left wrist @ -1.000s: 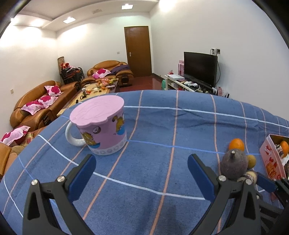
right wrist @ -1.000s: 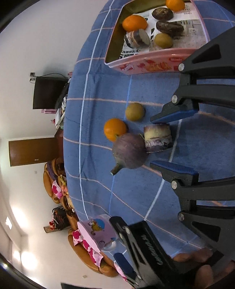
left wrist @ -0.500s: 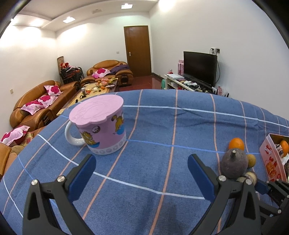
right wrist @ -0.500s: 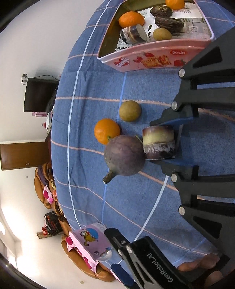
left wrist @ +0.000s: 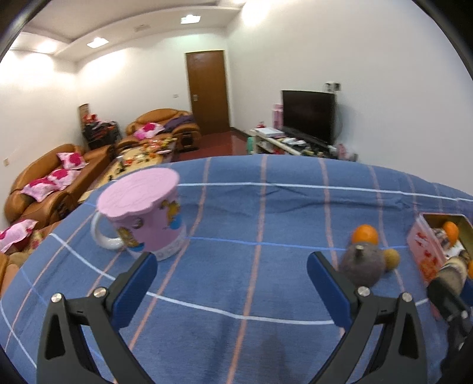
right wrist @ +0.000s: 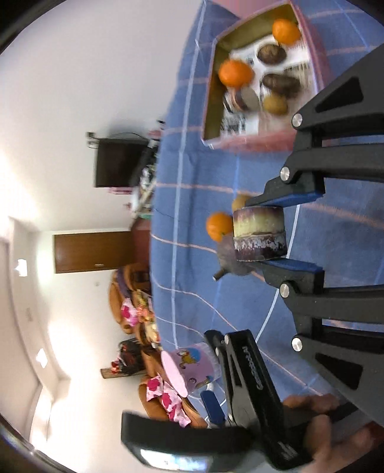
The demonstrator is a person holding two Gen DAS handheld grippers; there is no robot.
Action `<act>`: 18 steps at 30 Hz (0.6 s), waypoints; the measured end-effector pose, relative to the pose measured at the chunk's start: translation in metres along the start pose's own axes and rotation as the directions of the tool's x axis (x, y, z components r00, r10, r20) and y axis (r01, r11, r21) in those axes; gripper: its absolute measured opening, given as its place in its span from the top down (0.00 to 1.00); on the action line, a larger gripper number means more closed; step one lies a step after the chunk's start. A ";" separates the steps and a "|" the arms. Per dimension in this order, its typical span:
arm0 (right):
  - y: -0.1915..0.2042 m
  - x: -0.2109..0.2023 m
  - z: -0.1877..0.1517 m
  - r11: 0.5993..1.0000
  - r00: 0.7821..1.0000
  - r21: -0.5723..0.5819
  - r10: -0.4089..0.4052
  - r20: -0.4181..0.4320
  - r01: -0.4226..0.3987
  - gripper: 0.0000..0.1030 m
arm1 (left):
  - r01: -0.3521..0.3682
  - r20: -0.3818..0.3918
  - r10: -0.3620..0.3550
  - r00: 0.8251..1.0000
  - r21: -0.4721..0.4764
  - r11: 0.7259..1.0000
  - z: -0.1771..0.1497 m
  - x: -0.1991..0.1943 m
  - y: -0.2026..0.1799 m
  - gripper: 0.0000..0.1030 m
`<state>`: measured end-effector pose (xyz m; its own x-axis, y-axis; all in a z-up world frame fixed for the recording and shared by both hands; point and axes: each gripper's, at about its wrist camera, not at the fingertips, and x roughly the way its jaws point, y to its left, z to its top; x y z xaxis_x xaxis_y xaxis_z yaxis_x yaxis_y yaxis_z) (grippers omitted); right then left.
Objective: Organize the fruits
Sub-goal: 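Grasp a striped purple-white cylinder with the right gripper while the left grasps a large purple fruit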
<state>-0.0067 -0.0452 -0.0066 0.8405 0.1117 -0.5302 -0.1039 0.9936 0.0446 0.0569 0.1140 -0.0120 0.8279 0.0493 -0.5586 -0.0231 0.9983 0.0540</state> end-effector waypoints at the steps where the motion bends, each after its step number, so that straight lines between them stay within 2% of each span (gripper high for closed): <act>1: -0.005 -0.009 -0.002 1.000 1.000 -0.006 -0.009 0.019 0.009 0.69 | 0.019 0.002 -0.019 1.000 0.003 1.000 0.000 -0.002 -0.001 0.00; 5: -0.025 -0.034 -0.009 0.999 0.997 -0.015 -0.045 0.061 0.046 0.69 | 0.116 -0.005 -0.116 0.993 0.031 0.993 -0.003 -0.004 -0.015 0.00; 10: -0.044 -0.039 -0.012 0.998 0.996 0.008 -0.058 0.064 0.057 0.69 | 0.261 -0.023 -0.260 0.965 0.064 0.963 0.000 -0.011 -0.045 0.00; 12: -0.050 -0.039 -0.010 0.998 0.996 0.027 -0.059 0.063 0.057 0.69 | 0.265 -0.047 -0.262 0.964 0.095 0.959 0.004 -0.008 -0.063 0.02; 15: -0.057 -0.040 -0.010 0.998 0.997 0.050 -0.048 0.062 0.045 0.69 | 0.246 -0.115 -0.234 0.965 0.106 0.963 0.012 0.010 -0.083 0.13; 18: -0.064 -0.042 -0.007 0.997 0.997 0.068 -0.044 0.066 0.040 0.69 | 0.243 -0.244 -0.226 0.943 0.038 0.969 0.014 0.041 -0.093 0.26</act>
<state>-0.0393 -0.1139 0.0069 0.8774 0.0684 -0.4749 -0.0339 0.9962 0.0808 0.1011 0.0229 -0.0286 0.6494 -0.1717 -0.7408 0.2001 0.9784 -0.0514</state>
